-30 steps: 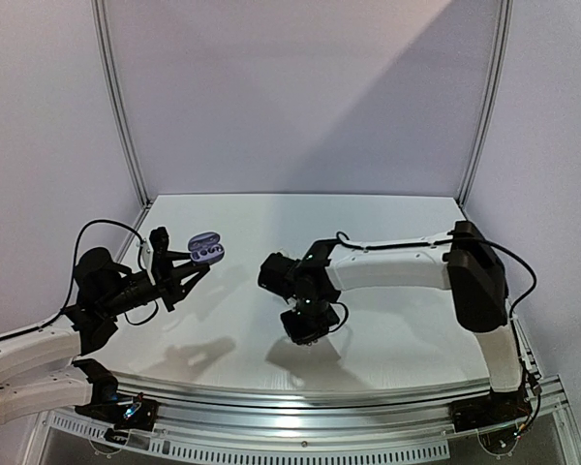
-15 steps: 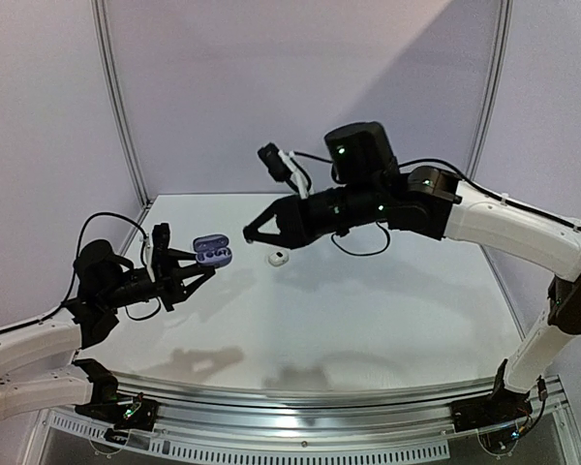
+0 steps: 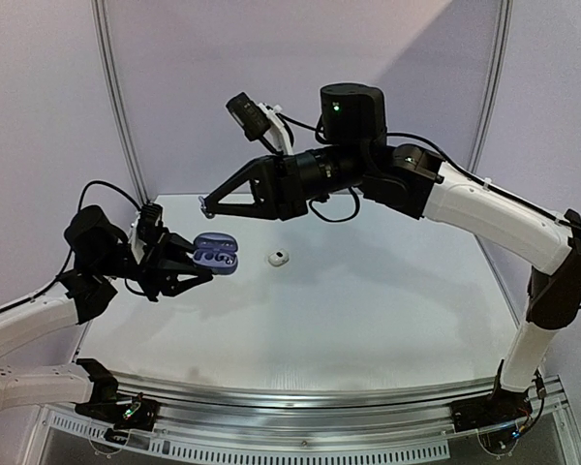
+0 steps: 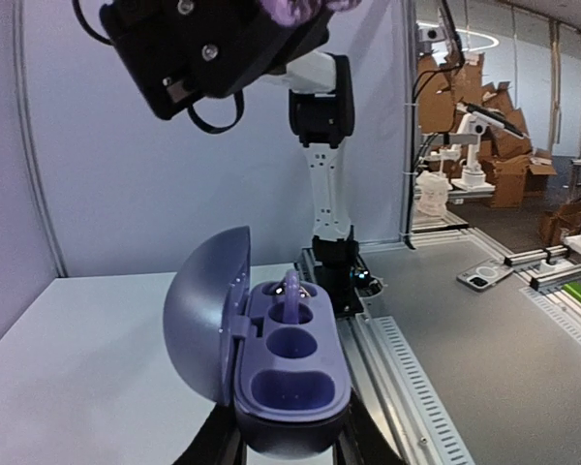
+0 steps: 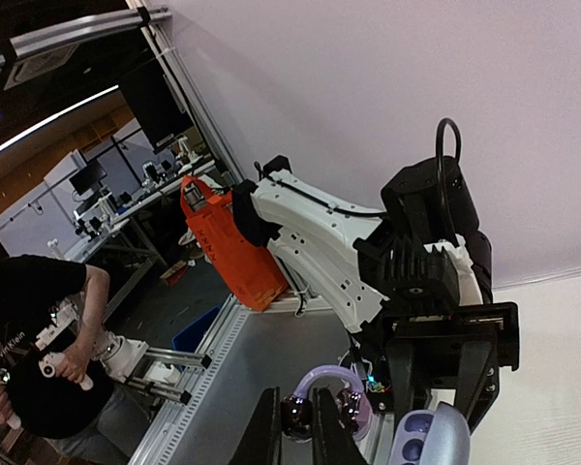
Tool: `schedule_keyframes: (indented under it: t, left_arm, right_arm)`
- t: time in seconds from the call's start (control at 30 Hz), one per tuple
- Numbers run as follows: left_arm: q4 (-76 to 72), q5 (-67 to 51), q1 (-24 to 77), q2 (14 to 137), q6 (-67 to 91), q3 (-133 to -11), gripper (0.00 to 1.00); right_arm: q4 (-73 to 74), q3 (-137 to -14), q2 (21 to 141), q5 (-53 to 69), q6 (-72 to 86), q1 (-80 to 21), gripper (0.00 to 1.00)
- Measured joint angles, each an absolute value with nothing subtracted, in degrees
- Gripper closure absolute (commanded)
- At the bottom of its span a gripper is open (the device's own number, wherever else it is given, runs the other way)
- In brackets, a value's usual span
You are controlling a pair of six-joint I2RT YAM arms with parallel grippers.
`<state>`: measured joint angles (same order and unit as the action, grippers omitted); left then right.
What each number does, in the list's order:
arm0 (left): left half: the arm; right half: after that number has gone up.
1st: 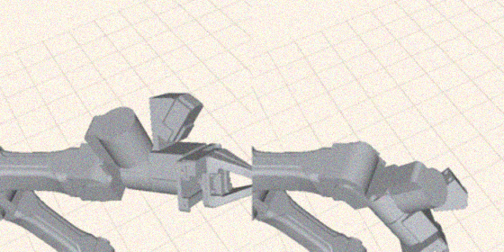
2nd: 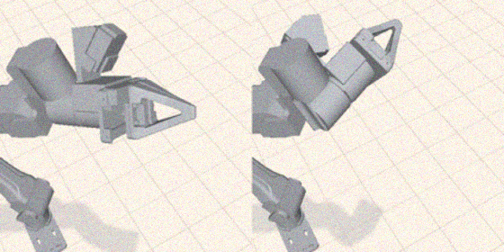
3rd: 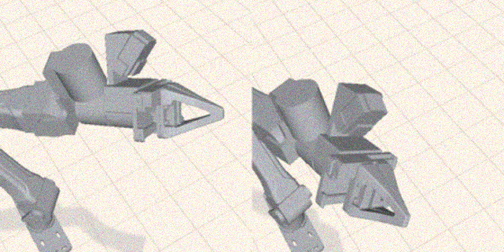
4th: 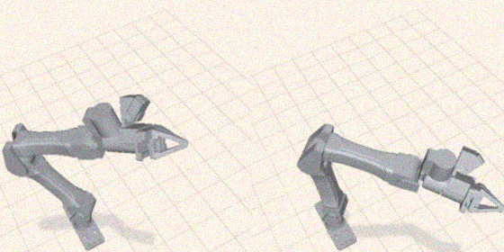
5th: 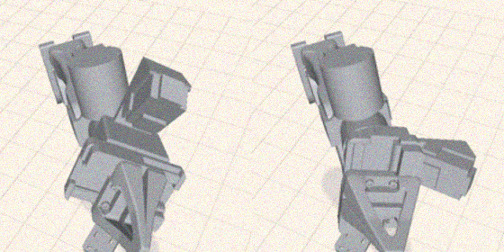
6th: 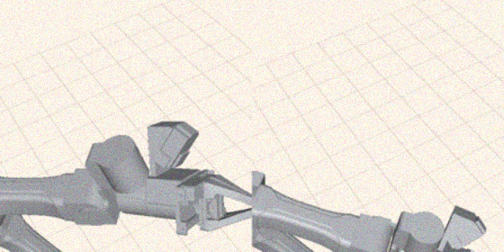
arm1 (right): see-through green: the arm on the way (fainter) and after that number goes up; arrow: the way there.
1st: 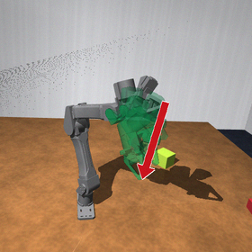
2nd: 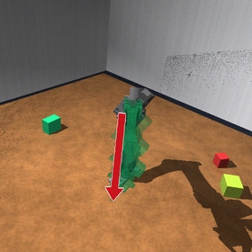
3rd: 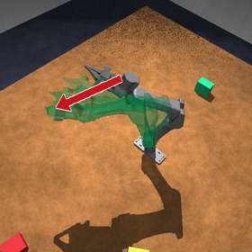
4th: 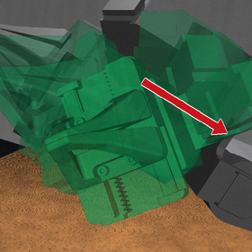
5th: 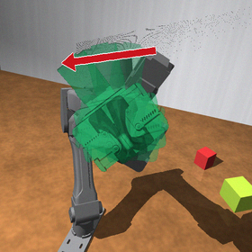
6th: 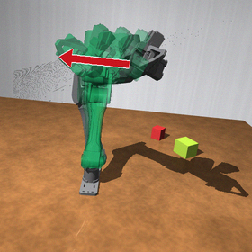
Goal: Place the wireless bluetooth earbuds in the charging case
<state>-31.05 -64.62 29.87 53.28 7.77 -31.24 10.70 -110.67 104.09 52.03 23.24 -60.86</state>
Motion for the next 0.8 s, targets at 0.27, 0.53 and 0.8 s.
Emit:
schedule_keyframes:
  t: [0.27, 0.53, 0.8]
  left_arm:
    - [-27.73, -68.34, 31.11, 53.41, 10.15, -33.87, 1.00]
    - [-20.82, -56.31, 31.14, 51.55, 10.72, -33.69, 1.00]
    - [-12.56, -38.11, 30.59, 48.49, 10.79, -32.60, 1.00]
  right_arm:
    - [17.65, -113.62, 105.12, 51.40, 17.39, -62.78, 1.00]
    - [13.15, -100.88, 100.36, 49.43, 21.41, -62.30, 1.00]
    - [-2.28, -73.21, 88.09, 43.29, 41.69, -53.01, 1.00]
